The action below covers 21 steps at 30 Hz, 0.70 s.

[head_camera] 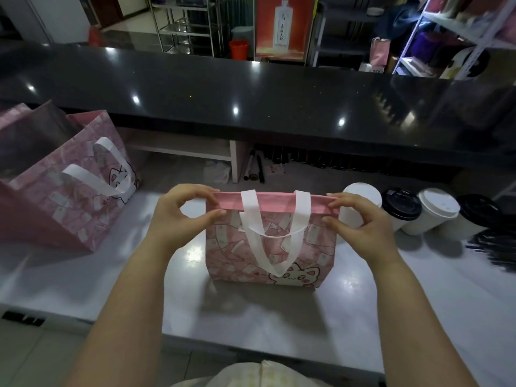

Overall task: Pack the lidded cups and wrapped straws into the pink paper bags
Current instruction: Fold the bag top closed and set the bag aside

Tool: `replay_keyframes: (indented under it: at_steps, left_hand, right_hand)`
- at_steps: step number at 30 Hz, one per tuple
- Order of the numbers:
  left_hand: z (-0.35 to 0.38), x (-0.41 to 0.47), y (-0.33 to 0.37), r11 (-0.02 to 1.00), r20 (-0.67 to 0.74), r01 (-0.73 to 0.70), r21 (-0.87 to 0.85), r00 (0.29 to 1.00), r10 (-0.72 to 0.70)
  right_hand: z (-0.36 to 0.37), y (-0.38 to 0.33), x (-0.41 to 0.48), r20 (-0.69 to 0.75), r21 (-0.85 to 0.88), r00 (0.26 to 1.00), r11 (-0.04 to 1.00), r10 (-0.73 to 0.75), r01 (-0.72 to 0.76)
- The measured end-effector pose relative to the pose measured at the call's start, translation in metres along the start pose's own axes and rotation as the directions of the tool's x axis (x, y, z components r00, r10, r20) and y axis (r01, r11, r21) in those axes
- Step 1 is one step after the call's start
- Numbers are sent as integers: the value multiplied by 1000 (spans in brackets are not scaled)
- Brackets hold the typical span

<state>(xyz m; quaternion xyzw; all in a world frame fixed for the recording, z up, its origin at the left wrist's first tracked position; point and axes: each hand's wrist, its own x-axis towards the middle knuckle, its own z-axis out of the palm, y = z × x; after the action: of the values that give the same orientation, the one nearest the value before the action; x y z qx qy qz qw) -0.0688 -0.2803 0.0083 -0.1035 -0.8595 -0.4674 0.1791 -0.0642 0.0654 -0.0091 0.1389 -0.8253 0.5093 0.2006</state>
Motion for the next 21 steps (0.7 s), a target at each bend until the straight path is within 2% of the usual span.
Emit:
replay_keyframes:
  at_steps: [3,5,8,10,13,17,21]
  left_hand:
    - [3,2,10,994,-35,-88,70,995,91]
    - [10,3,18,991,-22,-104,80,994,106]
    - [16,7,22,966,32,-140,218,990,137]
    - [18,8,22,916,50,-171,363,985,164]
    - [18,8,22,864,14,-179,470,981,196]
    - [20,5,23,859,-36,-169,483,976,213]
    - [24,1,21,875,4,-149,460,986,166]
  right_hand:
    - [-1,-15,3,-31,0,996,996,85,-85]
    - [4,-24,8,17,-18,991,991,136,-136]
    - [13,-30,15,126,-196,976,969,176,-149]
    - [18,-31,17,116,-292,976,945,184,-144]
    - [23,-32,19,51,-394,989,913,142,-110]
    - [24,-32,21,-9,-435,1000,900,30,-31]
    - [23,-32,18,56,-427,998,904,3,21]
